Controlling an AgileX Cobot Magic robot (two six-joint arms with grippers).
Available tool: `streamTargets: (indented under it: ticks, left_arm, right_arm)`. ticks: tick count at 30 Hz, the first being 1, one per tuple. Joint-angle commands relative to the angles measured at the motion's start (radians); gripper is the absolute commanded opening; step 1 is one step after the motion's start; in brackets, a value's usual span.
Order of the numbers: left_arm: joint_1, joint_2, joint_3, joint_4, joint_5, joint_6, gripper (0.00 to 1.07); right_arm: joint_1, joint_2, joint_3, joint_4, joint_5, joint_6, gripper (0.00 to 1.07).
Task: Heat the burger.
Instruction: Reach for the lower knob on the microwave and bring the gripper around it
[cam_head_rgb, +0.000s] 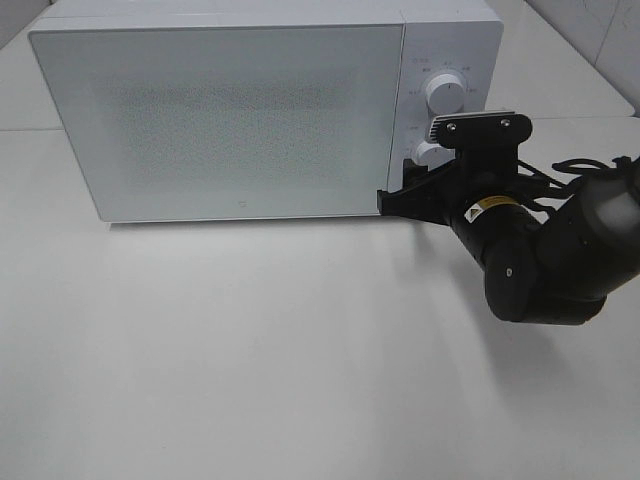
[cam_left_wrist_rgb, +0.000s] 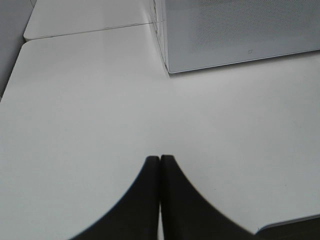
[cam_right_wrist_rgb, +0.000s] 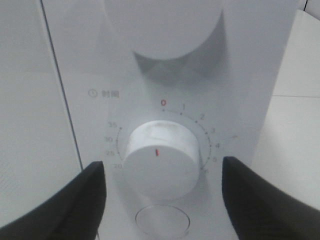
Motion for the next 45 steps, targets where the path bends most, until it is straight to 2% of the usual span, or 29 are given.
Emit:
streamTargets:
  ticks: [1,17,27,28,29,31,32,34,39,40,41,42,45]
  left_arm:
    - [0.003,-0.021,0.003,-0.005,-0.014,0.001,0.0]
    - [0.003,-0.021,0.003,-0.005,-0.014,0.001,0.0]
    - [0.003,-0.021,0.003,-0.005,-0.014,0.001,0.0]
    - [0.003,-0.021,0.003,-0.005,-0.014,0.001,0.0]
    - [0.003,-0.021,0.003,-0.005,-0.014,0.001,0.0]
    - [0.003,-0.021,0.003,-0.005,-0.014,0.001,0.0]
    - [0.003,-0.021,0.003,-0.005,-0.014,0.001,0.0]
    - [0.003,-0.021,0.003,-0.005,-0.014,0.001,0.0]
    - [0.003,-0.021,0.003,-0.005,-0.014,0.001,0.0]
    - [0.003,-0.021,0.003,-0.005,-0.014,0.001,0.0]
    - [0.003,-0.021,0.003,-0.005,-0.014,0.001,0.0]
    - [0.003,-0.021,0.003,-0.005,-0.014,0.001,0.0]
    - [0.003,-0.021,0.003,-0.005,-0.014,0.001,0.0]
  right_arm:
    - [-0.001,-0.005,-0.011,-0.009,-0.033,0.002,0.62]
    - [0.0,-0.01,-0.011,-0.068,-0.051,0.002,0.6]
    - [0.0,-0.01,-0.011,-0.058,-0.055,0.002,0.49]
    - [0.0,-0.01,-0.011,-0.058,-0.059,0.002,0.44]
    - [0.0,-0.01,-0.011,-0.058,-0.059,0.002,0.44]
    - [0.0,-0.01,-0.011,-0.058,-0.062,0.002,0.35]
    - [0.0,-0.01,-0.011,-0.058,-0.062,0.002,0.35]
    - [0.0,-0.01,-0.011,-0.058,-0.062,0.002,0.22]
    - [0.0,-0.01,-0.011,-0.058,-0.062,0.002,0.12]
    - [0.0,-0.01,-0.011,-0.058,-0.062,0.002,0.05]
    - [0.0,-0.01,-0.011,-0.058,-0.062,0.002,0.05]
    - [0.0,-0.01,-0.011,-0.058,-0.062,0.002,0.0]
    - [0.0,-0.01,-0.011,-0.058,-0.062,0.011,0.0]
